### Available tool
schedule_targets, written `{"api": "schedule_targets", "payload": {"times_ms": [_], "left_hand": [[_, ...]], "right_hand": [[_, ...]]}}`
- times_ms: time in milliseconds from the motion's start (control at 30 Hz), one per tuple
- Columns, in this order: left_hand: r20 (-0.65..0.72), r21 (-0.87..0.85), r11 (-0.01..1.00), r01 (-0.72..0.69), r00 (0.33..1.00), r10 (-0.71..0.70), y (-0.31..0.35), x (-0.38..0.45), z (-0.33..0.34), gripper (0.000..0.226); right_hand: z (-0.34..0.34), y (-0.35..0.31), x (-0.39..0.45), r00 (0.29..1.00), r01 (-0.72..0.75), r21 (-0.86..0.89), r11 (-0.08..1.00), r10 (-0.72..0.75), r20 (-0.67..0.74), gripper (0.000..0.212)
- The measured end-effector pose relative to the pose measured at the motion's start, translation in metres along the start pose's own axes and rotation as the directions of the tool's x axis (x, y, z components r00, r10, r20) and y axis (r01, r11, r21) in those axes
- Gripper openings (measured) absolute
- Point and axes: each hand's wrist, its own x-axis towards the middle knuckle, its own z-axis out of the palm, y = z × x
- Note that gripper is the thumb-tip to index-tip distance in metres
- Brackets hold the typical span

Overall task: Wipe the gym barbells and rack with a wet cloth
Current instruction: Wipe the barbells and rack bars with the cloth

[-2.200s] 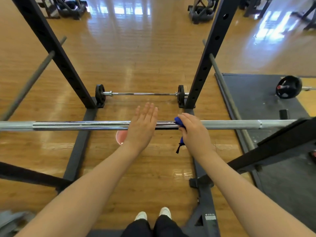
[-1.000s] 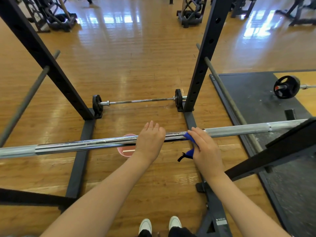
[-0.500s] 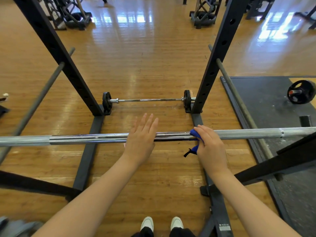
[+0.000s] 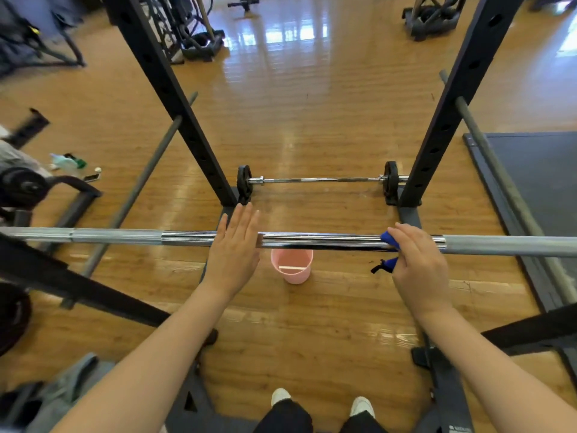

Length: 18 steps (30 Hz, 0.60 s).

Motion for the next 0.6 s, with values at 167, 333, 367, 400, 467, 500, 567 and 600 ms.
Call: {"api": "schedule_targets", "payload": {"times_ms": [167, 333, 367, 400, 467, 500, 567, 600], "left_hand": [[0.067, 0.082, 0.993, -0.08, 0.995, 0.074, -0.051, -0.016, 0.011, 0.091], [0.015, 0.076, 0.995, -0.072, 0.997, 0.071, -0.104, -0.008, 0.016, 0.081], [0.009, 0.076, 0.995, -0.064, 0.998, 0.064, -0.115, -0.009, 0.015, 0.079], [0.007, 0.069, 0.996, -0.058, 0.998, 0.058, -0.126, -0.012, 0.015, 0.079], [0.037, 0.054, 0.997, -0.053, 0.998, 0.051, -0.141, -0.021, 0.016, 0.086], [0.067, 0.061, 0.997, -0.057, 0.996, 0.052, -0.145, -0.025, 0.019, 0.09], [0.101, 0.074, 0.995, -0.063, 0.993, 0.056, -0.149, -0.028, 0.025, 0.09], [0.087, 0.069, 0.995, -0.071, 0.994, 0.065, -0.151, -0.026, 0.027, 0.084]], "right_hand": [[0.009, -0.002, -0.006, 0.999, 0.007, -0.075, 0.997, -0.01, -0.045, 0.038], [0.017, -0.005, -0.011, 0.993, -0.002, -0.163, 0.987, -0.018, -0.12, 0.031], [0.019, -0.005, -0.012, 0.99, -0.007, -0.168, 0.986, -0.017, -0.139, 0.03], [0.02, -0.006, -0.013, 0.987, -0.012, -0.175, 0.985, -0.016, -0.16, 0.029], [0.025, -0.006, -0.014, 0.98, -0.018, -0.194, 0.981, -0.021, -0.197, 0.026], [0.027, -0.006, -0.014, 0.977, -0.024, -0.206, 0.978, -0.02, -0.212, 0.024], [0.032, -0.007, -0.016, 0.972, -0.045, -0.219, 0.975, -0.008, -0.235, 0.022], [0.033, -0.008, -0.016, 0.969, -0.05, -0.226, 0.973, -0.007, -0.245, 0.023]]}}
